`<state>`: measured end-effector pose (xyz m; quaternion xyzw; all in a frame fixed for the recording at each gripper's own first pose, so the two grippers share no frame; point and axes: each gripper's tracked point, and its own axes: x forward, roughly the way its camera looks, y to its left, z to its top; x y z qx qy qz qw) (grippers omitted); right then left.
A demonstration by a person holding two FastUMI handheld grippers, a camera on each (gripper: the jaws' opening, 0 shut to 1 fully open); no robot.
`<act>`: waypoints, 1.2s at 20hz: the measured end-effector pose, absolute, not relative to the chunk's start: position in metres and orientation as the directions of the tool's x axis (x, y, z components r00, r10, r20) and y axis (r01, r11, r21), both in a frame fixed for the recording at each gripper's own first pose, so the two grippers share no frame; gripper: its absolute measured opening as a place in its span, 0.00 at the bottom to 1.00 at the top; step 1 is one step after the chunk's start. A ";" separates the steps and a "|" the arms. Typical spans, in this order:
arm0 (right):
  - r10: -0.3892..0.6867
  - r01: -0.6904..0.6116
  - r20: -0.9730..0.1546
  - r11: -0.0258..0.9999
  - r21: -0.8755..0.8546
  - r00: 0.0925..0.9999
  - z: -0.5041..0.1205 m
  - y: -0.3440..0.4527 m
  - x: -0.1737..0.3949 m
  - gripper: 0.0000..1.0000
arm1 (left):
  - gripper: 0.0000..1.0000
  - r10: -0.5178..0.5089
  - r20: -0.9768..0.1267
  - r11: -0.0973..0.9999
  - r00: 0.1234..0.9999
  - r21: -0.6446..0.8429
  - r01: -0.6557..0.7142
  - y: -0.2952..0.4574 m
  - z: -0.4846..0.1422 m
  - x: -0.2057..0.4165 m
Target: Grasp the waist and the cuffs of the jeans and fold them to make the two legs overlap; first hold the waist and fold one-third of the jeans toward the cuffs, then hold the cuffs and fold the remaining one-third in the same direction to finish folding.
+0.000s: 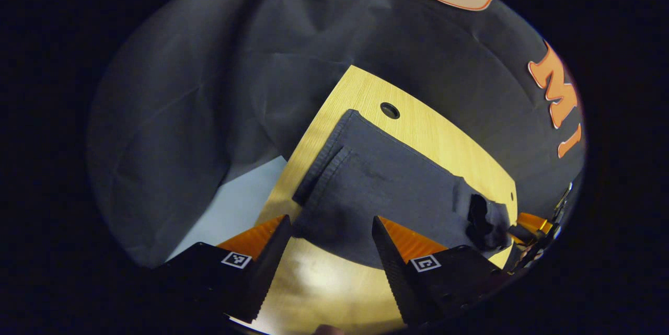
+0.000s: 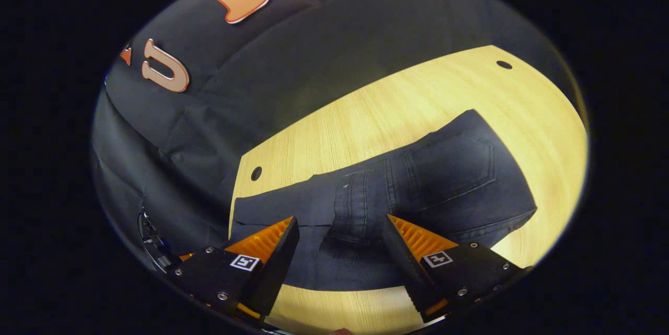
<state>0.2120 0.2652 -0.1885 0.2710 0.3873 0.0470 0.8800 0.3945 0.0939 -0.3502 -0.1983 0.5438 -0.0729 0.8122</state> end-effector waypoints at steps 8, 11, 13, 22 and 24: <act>0.180 0.181 -0.613 0.859 0.480 0.769 -0.143 0.217 0.181 0.99 | 0.94 -0.295 -0.911 0.953 0.289 -0.259 0.157 0.072 -0.345 0.439; 0.141 0.205 -0.615 0.865 0.458 0.776 -0.135 0.199 0.164 0.99 | 0.95 -0.308 -0.919 0.941 0.245 -0.256 0.223 0.050 -0.337 0.445; 0.123 0.223 -0.613 0.862 0.456 0.780 -0.130 0.188 0.154 0.99 | 0.95 -0.305 -0.927 0.935 0.219 -0.248 0.253 0.045 -0.338 0.441; 0.111 0.252 -0.602 0.837 0.486 0.791 -0.126 0.171 0.151 0.99 | 0.40 -0.346 -0.893 0.919 0.287 -0.260 0.298 -0.012 -0.345 0.427; 0.140 0.229 -0.593 0.834 0.503 0.793 -0.125 0.177 0.152 0.99 | 0.12 -0.325 -0.898 0.932 0.295 -0.250 0.262 -0.012 -0.345 0.434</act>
